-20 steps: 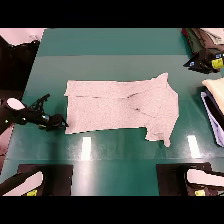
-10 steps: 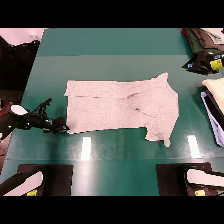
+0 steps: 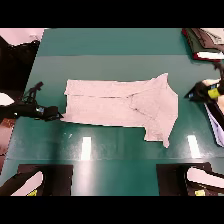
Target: Fold the shirts.
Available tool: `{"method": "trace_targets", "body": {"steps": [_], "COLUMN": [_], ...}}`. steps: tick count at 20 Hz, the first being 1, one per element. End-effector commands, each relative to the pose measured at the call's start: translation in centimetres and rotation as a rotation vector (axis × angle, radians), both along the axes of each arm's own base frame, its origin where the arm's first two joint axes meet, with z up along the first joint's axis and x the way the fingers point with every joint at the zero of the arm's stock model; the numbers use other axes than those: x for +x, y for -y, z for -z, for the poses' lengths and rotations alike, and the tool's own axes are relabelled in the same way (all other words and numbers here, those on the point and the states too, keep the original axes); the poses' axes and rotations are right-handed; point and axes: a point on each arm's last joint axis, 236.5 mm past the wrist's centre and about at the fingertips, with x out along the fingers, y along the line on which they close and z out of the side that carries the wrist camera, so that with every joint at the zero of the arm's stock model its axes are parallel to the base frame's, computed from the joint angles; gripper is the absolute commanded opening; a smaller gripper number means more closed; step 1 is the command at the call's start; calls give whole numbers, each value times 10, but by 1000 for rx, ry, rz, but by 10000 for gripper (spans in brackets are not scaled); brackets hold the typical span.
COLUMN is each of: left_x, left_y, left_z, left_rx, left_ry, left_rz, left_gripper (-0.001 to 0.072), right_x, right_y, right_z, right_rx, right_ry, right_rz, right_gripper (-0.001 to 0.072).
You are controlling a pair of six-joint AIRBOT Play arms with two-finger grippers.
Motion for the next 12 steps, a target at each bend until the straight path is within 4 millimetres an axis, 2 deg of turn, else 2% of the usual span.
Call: {"method": "trace_targets", "body": {"steps": [1, 4, 7, 12], "left_x": [12, 12, 10, 10], "left_y": [-8, -8, -8, -7], "left_z": [-24, -25, -25, -25], "left_rx": [46, 45, 41, 38], "left_ry": [68, 68, 59, 53], "left_rz": [12, 13, 7, 1], "left_gripper": [24, 24, 24, 24], "right_x": [-35, -42, -49, -40], "right_y": [13, 1, -16, -33], "right_z": [58, 88, 110, 123], "right_rx": [38, 113, 140, 98], "right_ry": [-121, -160, -206, -180], "right_rz": [73, 97, 69, 20], "right_gripper": [362, 362, 362, 353]}}
